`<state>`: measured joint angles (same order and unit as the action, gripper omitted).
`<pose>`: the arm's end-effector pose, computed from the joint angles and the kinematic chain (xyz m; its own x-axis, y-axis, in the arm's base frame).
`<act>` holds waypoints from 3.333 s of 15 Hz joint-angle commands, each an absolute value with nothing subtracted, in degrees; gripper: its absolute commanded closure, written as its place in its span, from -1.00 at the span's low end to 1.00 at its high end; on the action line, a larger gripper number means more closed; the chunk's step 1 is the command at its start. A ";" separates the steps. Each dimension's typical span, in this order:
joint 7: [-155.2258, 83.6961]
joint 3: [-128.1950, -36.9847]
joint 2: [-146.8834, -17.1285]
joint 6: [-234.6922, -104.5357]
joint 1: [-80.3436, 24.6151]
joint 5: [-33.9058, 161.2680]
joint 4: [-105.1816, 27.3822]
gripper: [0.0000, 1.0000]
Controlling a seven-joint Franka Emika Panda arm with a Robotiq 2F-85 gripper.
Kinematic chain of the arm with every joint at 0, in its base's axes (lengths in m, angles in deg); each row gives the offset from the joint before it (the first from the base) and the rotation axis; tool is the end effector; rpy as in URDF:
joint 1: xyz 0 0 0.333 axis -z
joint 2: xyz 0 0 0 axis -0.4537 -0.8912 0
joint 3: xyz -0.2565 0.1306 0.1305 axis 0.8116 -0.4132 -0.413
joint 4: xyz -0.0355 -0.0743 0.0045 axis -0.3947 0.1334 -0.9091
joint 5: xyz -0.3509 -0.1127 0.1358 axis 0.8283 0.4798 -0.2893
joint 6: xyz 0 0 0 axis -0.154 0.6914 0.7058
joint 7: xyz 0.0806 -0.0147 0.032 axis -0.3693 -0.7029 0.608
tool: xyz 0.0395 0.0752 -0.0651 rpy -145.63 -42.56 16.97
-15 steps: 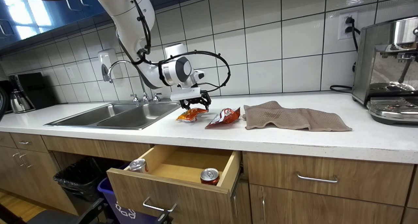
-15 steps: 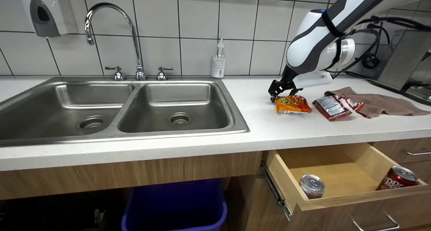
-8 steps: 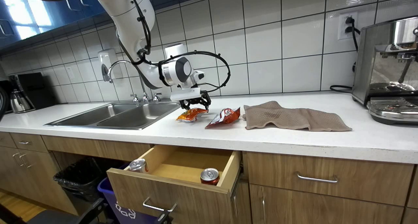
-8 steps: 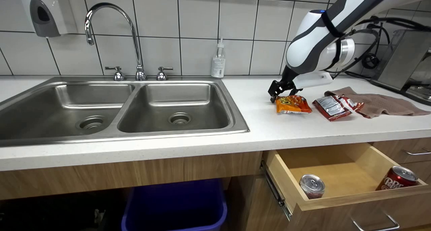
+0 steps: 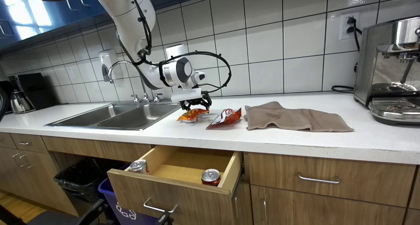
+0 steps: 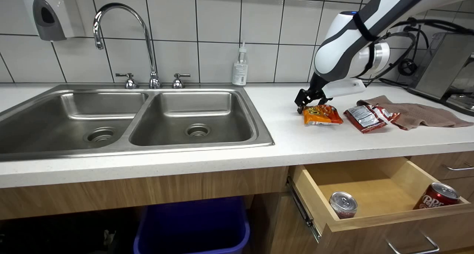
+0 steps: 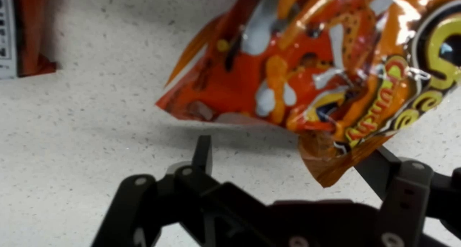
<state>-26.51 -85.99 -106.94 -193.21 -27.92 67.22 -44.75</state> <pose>0.6991 0.0102 0.2027 0.9319 0.1955 0.3056 0.1712 -0.9797 0.1044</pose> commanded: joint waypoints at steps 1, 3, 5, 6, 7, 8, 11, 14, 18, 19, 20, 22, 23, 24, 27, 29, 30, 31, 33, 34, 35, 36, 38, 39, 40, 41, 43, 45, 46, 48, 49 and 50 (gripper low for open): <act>-24.09 -87.38 -107.49 -190.66 -26.66 66.71 -42.70 -1.00; -23.83 -87.48 -107.52 -190.62 -26.60 66.67 -42.64 -1.00; -23.62 -87.54 -107.53 -190.50 -26.57 66.64 -42.57 -1.00; -23.55 -87.56 -107.53 -190.38 -26.56 66.64 -42.53 -1.00; -23.51 -87.59 -107.53 -190.30 -26.54 66.60 -42.51 -1.00; -23.51 -87.58 -107.53 -190.19 -26.55 66.58 -42.50 -1.00; -23.64 -87.56 -107.50 -189.70 -26.58 66.50 -42.46 -1.00; -23.64 -87.62 -107.53 -189.54 -26.55 66.43 -42.38 -1.00; -23.56 -87.70 -107.57 -189.58 -26.50 66.40 -42.27 -1.00; -23.54 -87.73 -107.58 -189.59 -26.48 66.38 -42.26 -1.00; -23.50 -87.79 -107.58 -189.58 -26.44 66.34 -42.26 -1.00; -23.42 -87.94 -107.59 -189.55 -26.35 66.24 -42.26 -1.00; -23.41 -88.00 -107.60 -189.56 -26.32 66.20 -42.26 -1.00; -23.37 -88.09 -107.60 -189.53 -26.28 66.16 -42.26 -1.00; -23.47 -88.34 -107.62 -189.48 -26.17 66.01 -42.25 -1.00; -23.61 -88.25 -107.61 -189.41 -26.24 66.09 -42.25 -1.00; -23.66 -88.19 -107.61 -189.37 -26.28 66.12 -42.24 -1.00; -23.68 -88.18 -107.59 -189.27 -26.28 66.12 -42.26 -1.00; -23.77 -88.16 -107.57 -189.05 -26.29 66.08 -42.28 -1.00; -23.86 -88.11 -107.52 -188.64 -26.33 66.06 -42.29 -1.00; -23.82 -88.13 -107.49 -188.36 -26.31 66.05 -42.29 -1.00; -23.99 -88.02 -107.51 -188.31 -26.39 66.05 -42.27 -1.00; -24.29 -87.83 -107.47 -187.78 -26.52 66.07 -42.25 -1.00; -24.41 -87.76 -107.48 -187.61 -26.57 66.06 -42.17 -1.00; -24.47 -87.69 -107.49 -187.44 -26.62 66.09 -42.08 -1.00; -24.52 -87.63 -107.50 -187.31 -26.66 66.12 -42.01 -1.00; -24.38 -87.67 -107.49 -186.96 -26.63 66.15 -41.93 -1.00; -24.32 -87.69 -107.46 -186.60 -26.62 66.15 -41.89 -1.00; -24.34 -87.66 -107.48 -186.62 -26.64 66.17 -41.85 -1.00; -24.54 -87.60 -107.47 -186.36 -26.69 66.12 -41.80 -1.00; -24.82 -87.37 -107.43 -186.03 -26.85 66.21 -41.80 -1.00; -24.96 -87.26 -107.38 -185.66 -26.93 66.24 -41.79 -1.00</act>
<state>-25.64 -86.75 -107.09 -188.68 -27.62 67.11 -43.50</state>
